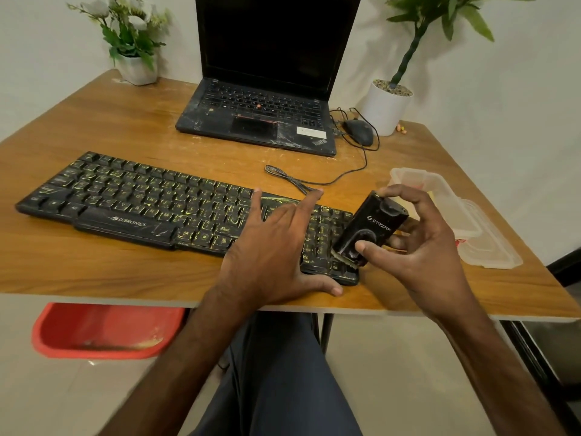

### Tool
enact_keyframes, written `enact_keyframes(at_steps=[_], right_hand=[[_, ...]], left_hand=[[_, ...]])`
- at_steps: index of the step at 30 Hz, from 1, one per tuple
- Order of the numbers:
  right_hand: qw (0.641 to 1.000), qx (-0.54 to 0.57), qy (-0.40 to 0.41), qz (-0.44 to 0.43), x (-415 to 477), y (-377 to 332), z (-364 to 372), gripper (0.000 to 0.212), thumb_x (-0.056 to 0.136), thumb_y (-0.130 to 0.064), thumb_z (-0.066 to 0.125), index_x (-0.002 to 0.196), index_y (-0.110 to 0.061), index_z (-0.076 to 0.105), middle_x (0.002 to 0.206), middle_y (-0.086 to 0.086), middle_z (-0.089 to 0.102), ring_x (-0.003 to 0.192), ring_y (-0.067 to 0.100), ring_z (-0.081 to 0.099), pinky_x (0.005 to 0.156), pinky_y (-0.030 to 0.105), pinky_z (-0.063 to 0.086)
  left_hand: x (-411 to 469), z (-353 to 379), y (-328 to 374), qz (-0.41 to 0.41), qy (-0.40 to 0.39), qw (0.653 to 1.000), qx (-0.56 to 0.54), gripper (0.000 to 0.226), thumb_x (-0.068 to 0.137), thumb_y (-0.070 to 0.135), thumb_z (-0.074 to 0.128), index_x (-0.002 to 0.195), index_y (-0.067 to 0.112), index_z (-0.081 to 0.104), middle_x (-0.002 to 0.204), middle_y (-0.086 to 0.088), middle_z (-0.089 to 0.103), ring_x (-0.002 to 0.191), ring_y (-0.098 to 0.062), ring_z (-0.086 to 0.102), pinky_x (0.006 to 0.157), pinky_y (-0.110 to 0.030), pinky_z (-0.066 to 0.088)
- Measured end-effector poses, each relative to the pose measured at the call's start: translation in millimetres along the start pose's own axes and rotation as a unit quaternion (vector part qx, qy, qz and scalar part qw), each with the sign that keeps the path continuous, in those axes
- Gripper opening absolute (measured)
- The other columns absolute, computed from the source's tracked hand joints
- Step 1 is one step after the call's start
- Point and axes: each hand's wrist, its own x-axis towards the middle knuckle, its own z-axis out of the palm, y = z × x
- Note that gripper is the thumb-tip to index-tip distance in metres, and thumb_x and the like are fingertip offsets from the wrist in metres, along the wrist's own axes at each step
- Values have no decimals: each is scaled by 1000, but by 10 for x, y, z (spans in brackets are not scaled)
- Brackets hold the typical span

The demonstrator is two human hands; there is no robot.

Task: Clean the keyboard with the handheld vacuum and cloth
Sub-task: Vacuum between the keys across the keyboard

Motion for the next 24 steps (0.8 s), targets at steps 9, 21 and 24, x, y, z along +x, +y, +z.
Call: enact_keyframes(at_steps=[9, 21, 24], right_hand=[[993, -108, -16, 40, 46, 97, 13, 65, 90, -13, 70, 138, -44, 40, 127, -14, 57, 110, 13, 64, 81, 38, 60], [981, -169, -61, -80, -165, -85, 88, 65, 78, -5, 80, 130, -34, 54, 128, -21, 56, 109, 9, 65, 73, 24, 60], [951, -258, -90, -145, -172, -116, 91, 64, 79, -17, 79, 134, -34, 51, 130, -21, 58, 110, 3, 64, 80, 18, 57]], left_hand=[[-5, 0, 3, 0, 5, 1000, 10, 139, 60, 105, 30, 158, 15, -9, 153, -6, 47, 143, -19, 41, 121, -64, 5], [-1, 20, -7, 7, 5, 1000, 20, 139, 61, 105, 29, 158, 14, -12, 155, -7, 44, 144, -19, 40, 120, -66, 8], [-5, 23, -10, 5, 8, 1000, 19, 140, 60, 105, 30, 158, 14, -10, 153, -7, 46, 143, -19, 41, 120, -65, 8]])
